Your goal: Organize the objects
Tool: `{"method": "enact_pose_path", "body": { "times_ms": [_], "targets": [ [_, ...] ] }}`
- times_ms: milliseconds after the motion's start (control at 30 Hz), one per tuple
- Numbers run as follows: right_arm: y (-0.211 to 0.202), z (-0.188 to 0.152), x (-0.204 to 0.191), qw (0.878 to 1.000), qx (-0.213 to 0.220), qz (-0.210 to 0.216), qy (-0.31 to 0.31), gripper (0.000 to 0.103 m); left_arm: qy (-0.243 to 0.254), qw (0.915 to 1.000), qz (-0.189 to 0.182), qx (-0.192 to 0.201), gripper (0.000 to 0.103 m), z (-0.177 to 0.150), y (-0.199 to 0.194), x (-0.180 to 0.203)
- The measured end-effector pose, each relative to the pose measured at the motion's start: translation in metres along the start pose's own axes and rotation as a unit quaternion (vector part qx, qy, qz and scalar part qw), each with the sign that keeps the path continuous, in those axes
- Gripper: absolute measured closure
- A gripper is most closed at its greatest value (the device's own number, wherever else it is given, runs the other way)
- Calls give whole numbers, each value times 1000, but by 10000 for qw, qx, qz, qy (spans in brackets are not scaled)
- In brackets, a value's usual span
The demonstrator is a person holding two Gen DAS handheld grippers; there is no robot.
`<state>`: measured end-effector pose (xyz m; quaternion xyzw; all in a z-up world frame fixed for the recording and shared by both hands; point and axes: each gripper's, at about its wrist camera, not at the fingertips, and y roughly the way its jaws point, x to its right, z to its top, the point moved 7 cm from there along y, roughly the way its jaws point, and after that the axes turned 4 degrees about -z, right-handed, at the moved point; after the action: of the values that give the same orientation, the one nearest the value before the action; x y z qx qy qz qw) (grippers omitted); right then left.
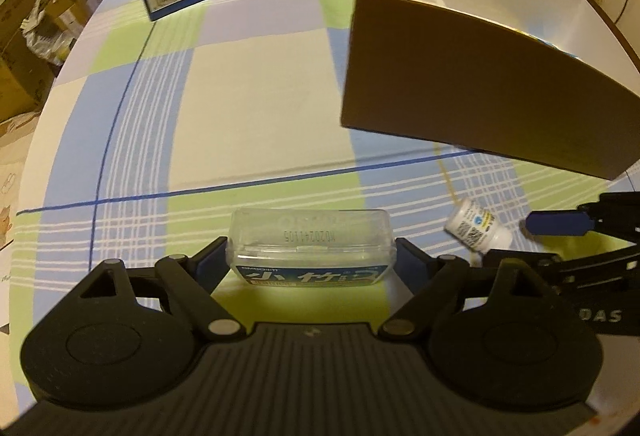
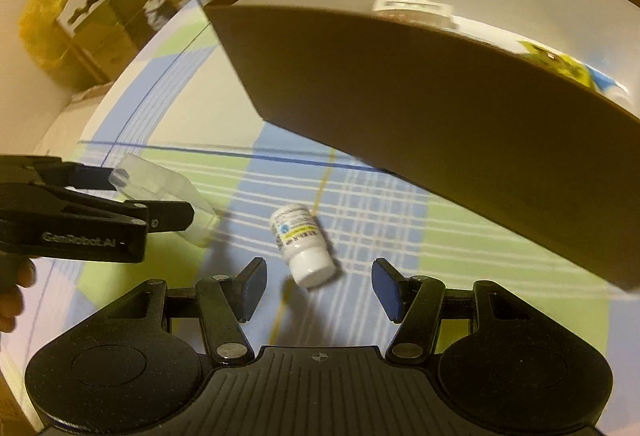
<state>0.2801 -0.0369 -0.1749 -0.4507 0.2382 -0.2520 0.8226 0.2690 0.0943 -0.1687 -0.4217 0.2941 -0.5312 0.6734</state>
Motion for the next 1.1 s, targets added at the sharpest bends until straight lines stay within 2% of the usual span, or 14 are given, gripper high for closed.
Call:
{"method": "enact_pose_path", "body": {
  "times_ms": [333,467,500,1100],
  "targets": [
    [20,4,-16,9972,160,-111,-723,50,-94,9999,29,38,19,0,-2,-8],
    [23,1,-24,9913,266,-340,-1246,77,-91,9999,30,48,19,0,-2,-8],
    [23,1,-25,9899,281,-382,-1332,79,-89,9999,28,48,19,0,-2,-8],
    [16,-15,-24,9901,169,-388,-1337,79,57,10000,-49,17,19,-6,-5,4]
  ]
}}
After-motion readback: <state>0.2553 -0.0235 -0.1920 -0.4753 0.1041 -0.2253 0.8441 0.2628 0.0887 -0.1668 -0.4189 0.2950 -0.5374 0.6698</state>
